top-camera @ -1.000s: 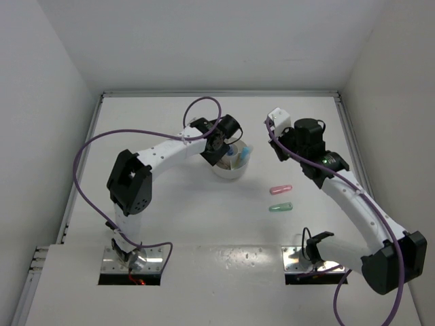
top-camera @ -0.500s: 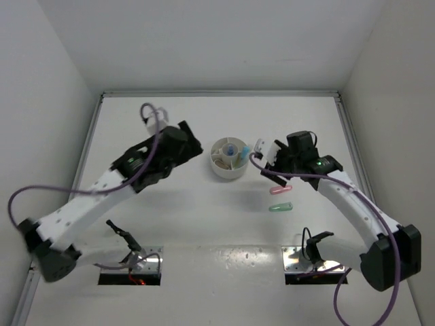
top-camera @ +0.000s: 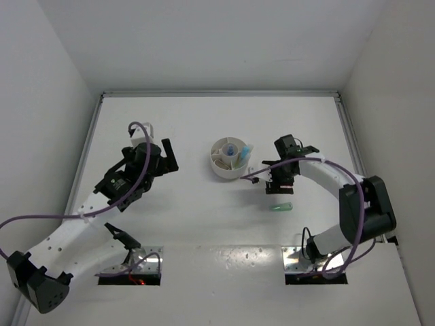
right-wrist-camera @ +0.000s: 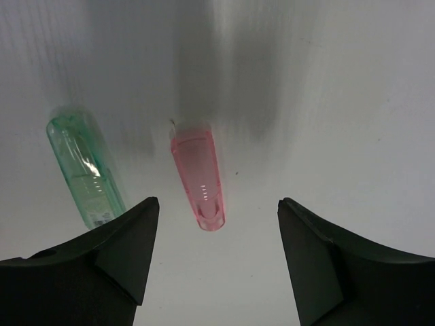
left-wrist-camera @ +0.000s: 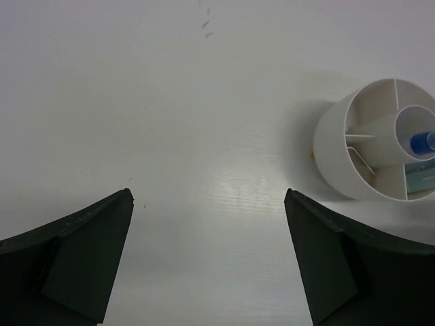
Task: Sort the stationery into containers
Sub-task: Pick up the stationery from the center of the board.
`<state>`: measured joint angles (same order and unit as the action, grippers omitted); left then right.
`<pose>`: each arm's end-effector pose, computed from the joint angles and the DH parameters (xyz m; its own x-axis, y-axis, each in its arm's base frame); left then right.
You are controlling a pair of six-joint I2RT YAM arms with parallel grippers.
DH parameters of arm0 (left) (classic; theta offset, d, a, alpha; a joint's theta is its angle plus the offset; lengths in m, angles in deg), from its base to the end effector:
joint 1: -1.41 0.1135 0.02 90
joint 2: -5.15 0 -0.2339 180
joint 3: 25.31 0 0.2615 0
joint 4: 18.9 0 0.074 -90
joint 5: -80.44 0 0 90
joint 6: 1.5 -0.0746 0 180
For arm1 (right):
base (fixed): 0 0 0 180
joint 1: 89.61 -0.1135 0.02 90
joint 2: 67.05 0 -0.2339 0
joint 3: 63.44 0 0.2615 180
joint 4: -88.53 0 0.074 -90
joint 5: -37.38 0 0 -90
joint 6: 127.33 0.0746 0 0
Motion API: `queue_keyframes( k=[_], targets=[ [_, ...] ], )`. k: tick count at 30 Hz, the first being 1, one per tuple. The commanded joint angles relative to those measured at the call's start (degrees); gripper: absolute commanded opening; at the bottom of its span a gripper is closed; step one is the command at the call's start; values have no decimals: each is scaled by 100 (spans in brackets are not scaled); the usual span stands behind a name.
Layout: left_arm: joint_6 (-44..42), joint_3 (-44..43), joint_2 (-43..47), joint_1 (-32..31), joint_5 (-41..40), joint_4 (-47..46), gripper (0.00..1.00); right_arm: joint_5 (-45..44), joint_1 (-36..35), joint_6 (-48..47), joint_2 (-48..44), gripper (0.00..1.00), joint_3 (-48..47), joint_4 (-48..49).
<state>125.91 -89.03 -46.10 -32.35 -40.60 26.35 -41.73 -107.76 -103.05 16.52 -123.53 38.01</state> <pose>0.2250 -0.1041 0.2777 -0.4278 -0.3401 -0.8374 -0.1815 0.9400 -0.2890 0.2562 0.0988 0.1002 -0.0517 -0.9589 -0.2789 -0.9788 0.1041 -0.1766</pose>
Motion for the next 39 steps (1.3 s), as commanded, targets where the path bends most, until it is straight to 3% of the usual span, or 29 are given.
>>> queue_keyframes(
  k=[1, 5, 16, 22, 33, 37, 39],
  targets=[
    [-375, 18, 176, 124, 151, -377, 100, 263, 57, -803, 562, 71, -633, -536],
    [-480, 71, 229, 124, 204, -500, 100, 264, 57, -873, 1117, 71, -872, -608],
    [-480, 177, 387, 124, 310, -553, 100, 449, 57, -873, 1109, 70, -662, -582],
    [-480, 177, 440, 124, 310, -553, 100, 290, 5, -698, 1424, 62, -459, -414],
    [-480, 177, 440, 124, 310, -606, 100, -87, 5, -522, 1953, 34, -635, -520],
    [-480, 177, 440, 124, 362, -606, 100, -35, 5, -276, 1866, 10, -582, -441],
    [-480, 177, 440, 124, 363, -606, 100, 166, 57, 109, 1664, 3, -906, -590]
  ],
)
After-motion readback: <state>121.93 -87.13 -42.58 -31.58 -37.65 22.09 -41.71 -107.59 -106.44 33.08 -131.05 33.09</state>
